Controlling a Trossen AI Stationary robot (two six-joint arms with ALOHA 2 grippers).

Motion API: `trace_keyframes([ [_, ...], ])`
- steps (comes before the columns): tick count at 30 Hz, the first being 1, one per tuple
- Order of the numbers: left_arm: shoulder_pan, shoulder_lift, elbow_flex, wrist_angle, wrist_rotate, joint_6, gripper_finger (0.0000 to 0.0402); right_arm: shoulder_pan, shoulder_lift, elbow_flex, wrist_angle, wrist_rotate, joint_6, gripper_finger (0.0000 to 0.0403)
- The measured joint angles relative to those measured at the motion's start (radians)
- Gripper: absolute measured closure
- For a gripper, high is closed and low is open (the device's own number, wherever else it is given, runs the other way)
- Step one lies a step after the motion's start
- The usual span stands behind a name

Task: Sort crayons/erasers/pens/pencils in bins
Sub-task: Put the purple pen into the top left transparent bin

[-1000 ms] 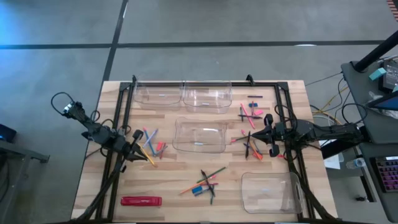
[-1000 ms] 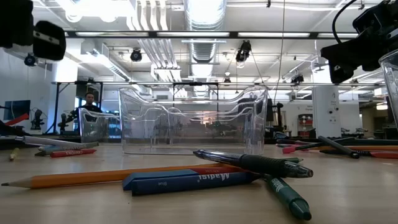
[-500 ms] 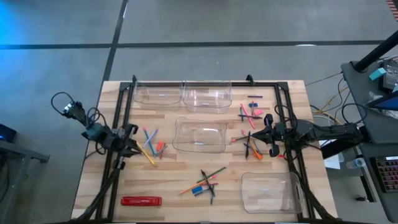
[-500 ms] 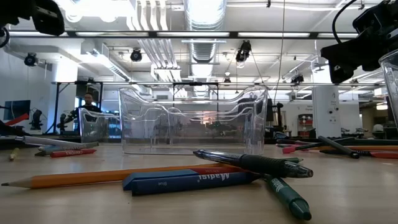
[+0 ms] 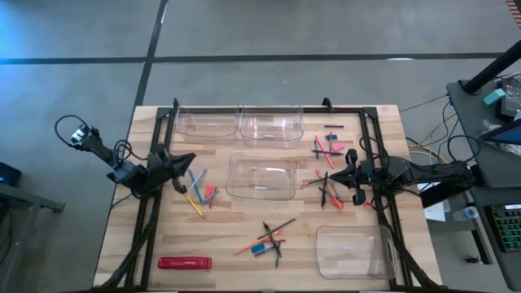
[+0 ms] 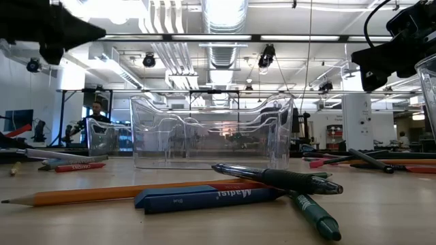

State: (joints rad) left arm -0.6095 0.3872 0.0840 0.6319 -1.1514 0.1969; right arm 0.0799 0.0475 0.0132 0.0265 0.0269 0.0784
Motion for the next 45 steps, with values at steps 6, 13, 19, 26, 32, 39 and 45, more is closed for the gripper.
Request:
trace_keyframes([
  [6, 0.002, 0.144, 0.124, -0.014, -0.062, -0.009, 0.0401, 0.000, 0.000, 0.000, 0.000, 0.000, 0.000, 0.0394],
  [13, 0.002, 0.341, 0.248, -0.021, -0.243, -0.011, 0.0401, 0.000, 0.000, 0.000, 0.000, 0.000, 0.000, 0.0394],
  [19, 0.001, 0.480, 0.340, -0.026, -0.374, -0.005, 0.0401, 0.000, 0.000, 0.000, 0.000, 0.000, 0.000, 0.0394],
  [26, 0.003, 0.560, 0.387, -0.022, -0.224, 0.016, 0.0401, 0.000, 0.000, 0.000, 0.000, 0.000, 0.000, 0.0394],
  [32, 0.119, 0.629, 0.392, -0.024, 0.171, -0.135, 0.0401, 0.000, 0.000, 0.000, 0.000, 0.000, 0.000, 0.0394],
  [39, 0.342, 0.743, 0.531, -0.366, 0.479, -0.332, 0.0401, 0.000, 0.000, 0.000, 0.000, 0.000, 0.000, 0.0394],
  [45, 0.450, 0.786, 0.794, -1.082, 0.500, -0.579, 0.0401, 0.000, 0.000, 0.000, 0.000, 0.000, 0.000, 0.0394],
])
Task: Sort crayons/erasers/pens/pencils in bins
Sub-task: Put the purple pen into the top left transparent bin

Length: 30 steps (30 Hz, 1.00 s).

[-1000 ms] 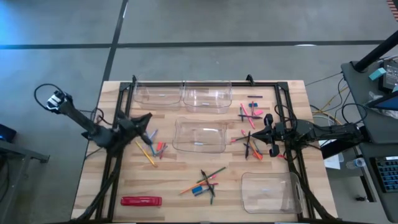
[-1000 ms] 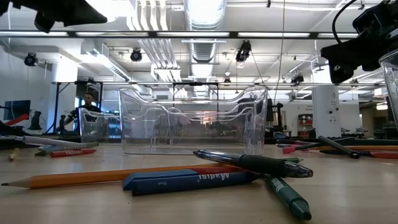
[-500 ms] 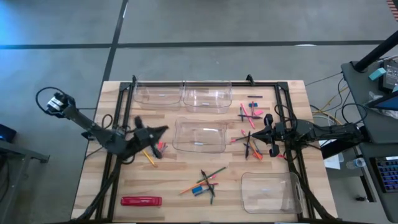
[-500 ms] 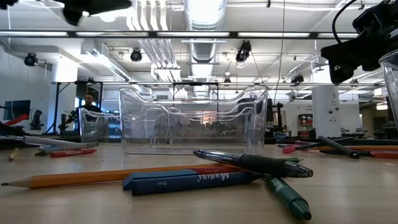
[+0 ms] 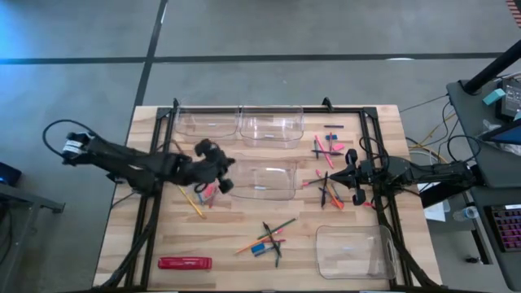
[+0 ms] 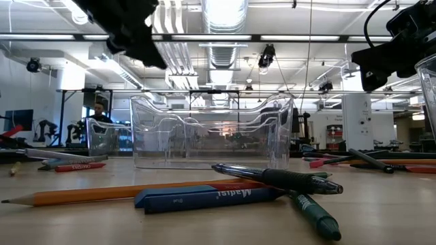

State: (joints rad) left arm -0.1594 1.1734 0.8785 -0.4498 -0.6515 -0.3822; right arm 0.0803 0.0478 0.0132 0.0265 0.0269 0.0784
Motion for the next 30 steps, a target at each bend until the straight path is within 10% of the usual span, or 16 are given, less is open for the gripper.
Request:
trace_keyframes([
  [10, 0.013, -0.091, 0.092, -0.479, 0.029, -0.140, 0.0401, 0.000, 0.000, 0.000, 0.000, 0.000, 0.000, 0.0394],
  [30, 0.013, -0.379, -0.361, -0.343, 0.259, -0.345, 0.0360, 0.000, 0.000, 0.000, 0.000, 0.000, 0.000, 0.0394],
])
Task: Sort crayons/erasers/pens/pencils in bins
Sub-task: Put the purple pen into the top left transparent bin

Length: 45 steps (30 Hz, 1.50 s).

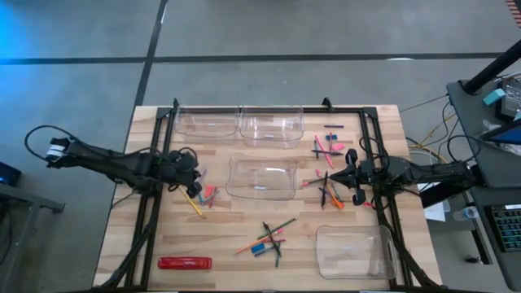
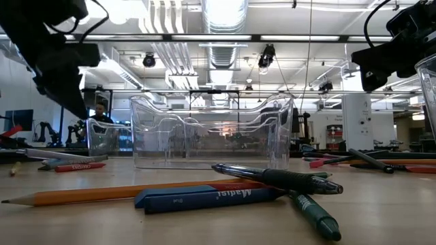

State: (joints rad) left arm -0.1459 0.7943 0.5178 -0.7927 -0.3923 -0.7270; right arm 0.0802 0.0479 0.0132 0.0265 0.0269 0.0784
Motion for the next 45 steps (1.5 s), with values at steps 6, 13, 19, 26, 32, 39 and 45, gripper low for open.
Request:
trace_keyframes([
  [6, 0.000, 0.035, -0.021, -0.006, 0.029, -0.020, 0.0284, 0.000, 0.000, 0.000, 0.000, 0.000, 0.000, 0.0394],
  [13, 0.000, 0.102, -0.021, -0.010, 0.134, -0.027, 0.0200, 0.000, 0.000, 0.000, 0.000, 0.000, 0.000, 0.0394],
  [19, 0.000, 0.173, -0.020, -0.076, 0.233, -0.086, 0.0182, 0.000, 0.000, 0.000, 0.000, 0.000, 0.000, 0.0394],
  [26, 0.000, 0.218, -0.020, -0.194, 0.252, -0.182, 0.0182, 0.000, 0.000, 0.000, 0.000, 0.000, 0.000, 0.0394],
  [32, 0.000, 0.234, -0.020, -0.177, 0.252, -0.183, 0.0182, 0.000, 0.001, 0.000, 0.000, 0.000, 0.000, 0.0394],
  [39, 0.000, 0.270, -0.041, -0.159, 0.247, -0.183, 0.0183, 0.000, 0.001, 0.000, 0.000, 0.000, 0.000, 0.0394],
  [45, 0.000, 0.343, -0.045, -0.157, 0.242, -0.181, 0.0218, 0.000, 0.001, 0.000, 0.000, 0.000, 0.000, 0.0394],
])
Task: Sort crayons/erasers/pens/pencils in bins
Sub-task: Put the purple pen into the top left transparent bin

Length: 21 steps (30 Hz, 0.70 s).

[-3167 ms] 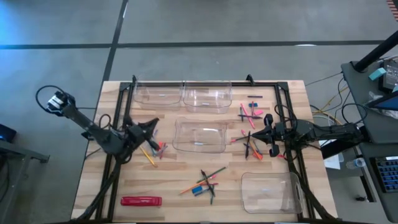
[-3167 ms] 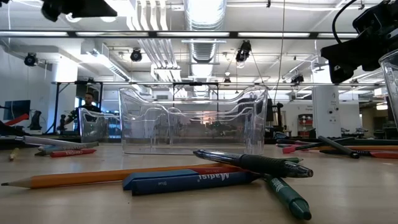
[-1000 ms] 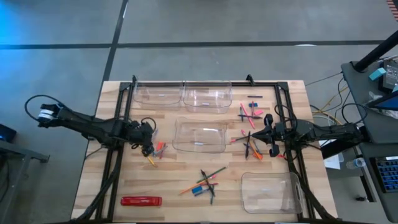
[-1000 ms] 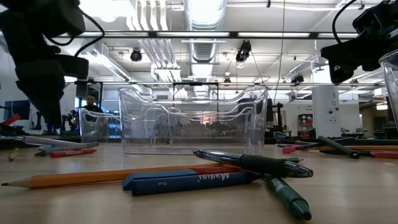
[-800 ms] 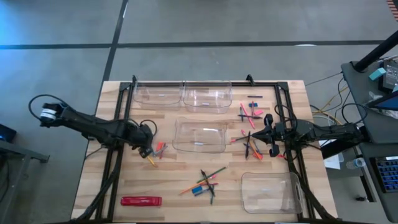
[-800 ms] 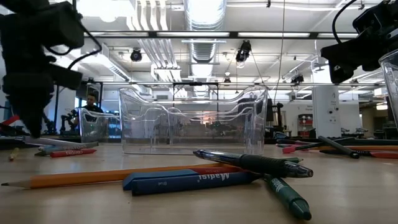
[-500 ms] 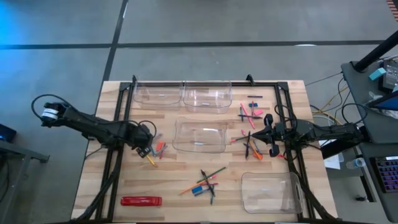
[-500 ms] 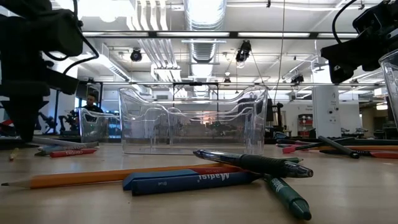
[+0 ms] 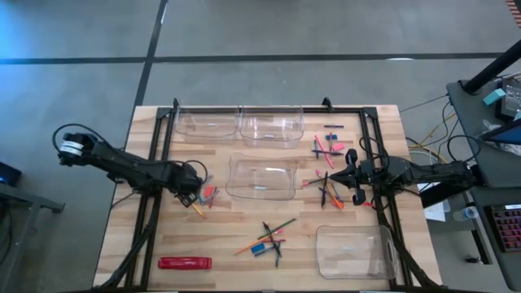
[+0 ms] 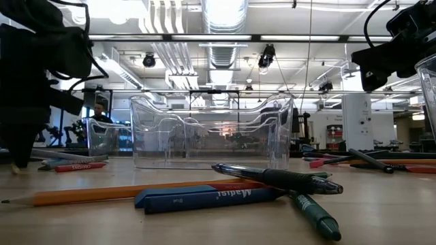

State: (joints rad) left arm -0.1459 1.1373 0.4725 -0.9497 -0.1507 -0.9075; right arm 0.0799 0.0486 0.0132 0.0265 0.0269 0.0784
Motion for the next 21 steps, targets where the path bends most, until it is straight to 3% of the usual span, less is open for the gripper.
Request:
trace_keyframes([
  [12, 0.000, 0.033, 0.027, -0.012, -0.005, 0.039, 0.0384, 0.000, 0.000, 0.000, 0.000, 0.000, 0.000, 0.0394],
  [21, 0.000, -0.091, 0.168, -0.132, -0.048, 0.067, 0.0385, 0.000, 0.000, 0.000, 0.000, 0.000, 0.000, 0.0394],
])
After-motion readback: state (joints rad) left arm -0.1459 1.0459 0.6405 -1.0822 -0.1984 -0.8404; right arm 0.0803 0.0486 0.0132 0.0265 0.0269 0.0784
